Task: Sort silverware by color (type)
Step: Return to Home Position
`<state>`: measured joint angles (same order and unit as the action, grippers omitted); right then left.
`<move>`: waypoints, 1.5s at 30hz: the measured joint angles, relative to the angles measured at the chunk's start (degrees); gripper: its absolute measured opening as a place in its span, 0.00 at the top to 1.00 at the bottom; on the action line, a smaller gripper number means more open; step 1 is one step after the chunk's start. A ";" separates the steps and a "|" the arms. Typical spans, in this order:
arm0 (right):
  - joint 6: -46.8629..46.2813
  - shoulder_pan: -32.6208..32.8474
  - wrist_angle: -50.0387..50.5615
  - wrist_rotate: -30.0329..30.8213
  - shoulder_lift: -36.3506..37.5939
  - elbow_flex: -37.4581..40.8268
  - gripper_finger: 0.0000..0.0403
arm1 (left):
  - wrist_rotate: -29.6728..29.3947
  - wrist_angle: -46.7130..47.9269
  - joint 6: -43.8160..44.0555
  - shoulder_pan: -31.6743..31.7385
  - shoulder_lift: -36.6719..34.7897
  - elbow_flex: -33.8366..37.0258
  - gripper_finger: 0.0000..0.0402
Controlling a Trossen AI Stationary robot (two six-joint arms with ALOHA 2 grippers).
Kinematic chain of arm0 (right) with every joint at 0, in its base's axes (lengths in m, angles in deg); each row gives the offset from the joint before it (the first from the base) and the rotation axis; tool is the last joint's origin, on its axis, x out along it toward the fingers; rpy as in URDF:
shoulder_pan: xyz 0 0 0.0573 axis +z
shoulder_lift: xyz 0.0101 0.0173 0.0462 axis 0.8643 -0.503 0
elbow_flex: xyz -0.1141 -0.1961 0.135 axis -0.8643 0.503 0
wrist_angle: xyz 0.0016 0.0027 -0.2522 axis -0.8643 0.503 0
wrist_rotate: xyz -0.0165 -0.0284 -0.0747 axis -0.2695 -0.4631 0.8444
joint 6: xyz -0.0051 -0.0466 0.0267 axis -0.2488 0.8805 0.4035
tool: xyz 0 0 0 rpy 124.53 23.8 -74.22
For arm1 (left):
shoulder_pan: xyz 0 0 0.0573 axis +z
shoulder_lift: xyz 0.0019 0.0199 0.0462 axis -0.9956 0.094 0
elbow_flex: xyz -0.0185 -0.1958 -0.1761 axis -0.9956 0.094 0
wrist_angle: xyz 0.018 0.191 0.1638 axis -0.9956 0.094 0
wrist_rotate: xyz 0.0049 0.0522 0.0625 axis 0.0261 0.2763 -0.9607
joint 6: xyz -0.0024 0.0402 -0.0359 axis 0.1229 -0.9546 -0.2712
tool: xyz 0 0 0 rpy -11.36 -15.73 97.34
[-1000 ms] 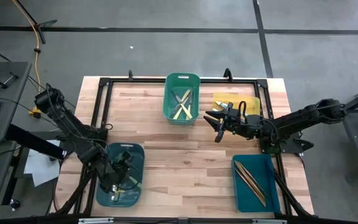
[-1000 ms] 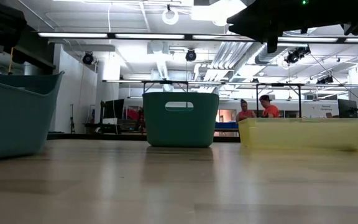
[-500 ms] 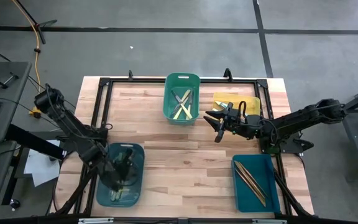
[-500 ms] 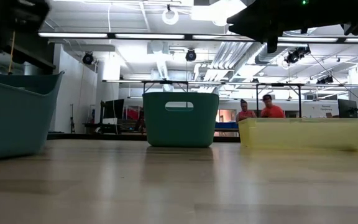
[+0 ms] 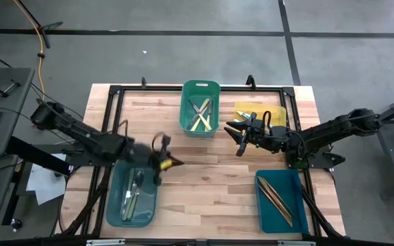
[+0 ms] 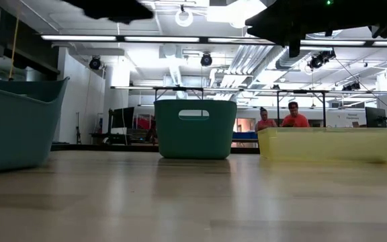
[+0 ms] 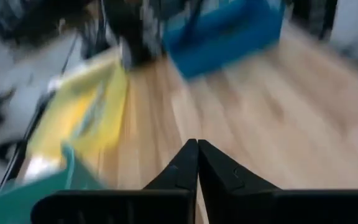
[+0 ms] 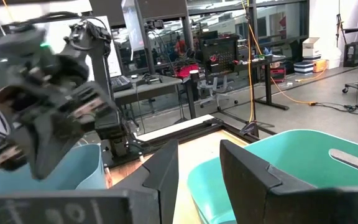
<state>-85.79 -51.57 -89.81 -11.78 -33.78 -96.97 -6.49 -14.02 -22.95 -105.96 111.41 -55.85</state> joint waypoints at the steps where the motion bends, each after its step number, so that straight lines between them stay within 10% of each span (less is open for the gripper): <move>1: 0.00 0.00 0.00 0.00 0.02 0.00 0.72 | 3.81 -3.98 -1.03 2.45 -0.23 0.71 0.99; 7: -0.29 0.00 1.41 -0.07 0.02 0.00 0.72 | 16.99 -18.03 2.04 13.49 -0.30 5.16 1.00; 19: 1.17 0.00 1.47 -0.26 -0.01 0.00 0.72 | 16.11 -40.67 9.98 16.42 -5.07 19.50 1.00; 37: 1.88 0.00 0.96 1.31 -0.01 0.00 0.72 | 11.55 -28.36 6.64 16.40 -26.87 22.45 1.00; 45: 6.17 0.00 0.40 6.64 -0.01 0.00 0.72 | -0.17 -19.24 5.72 16.38 -29.39 22.45 1.00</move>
<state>-79.62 -51.57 -89.41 -5.14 -33.79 -96.97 -6.66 -33.25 -17.23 -89.58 82.02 -33.41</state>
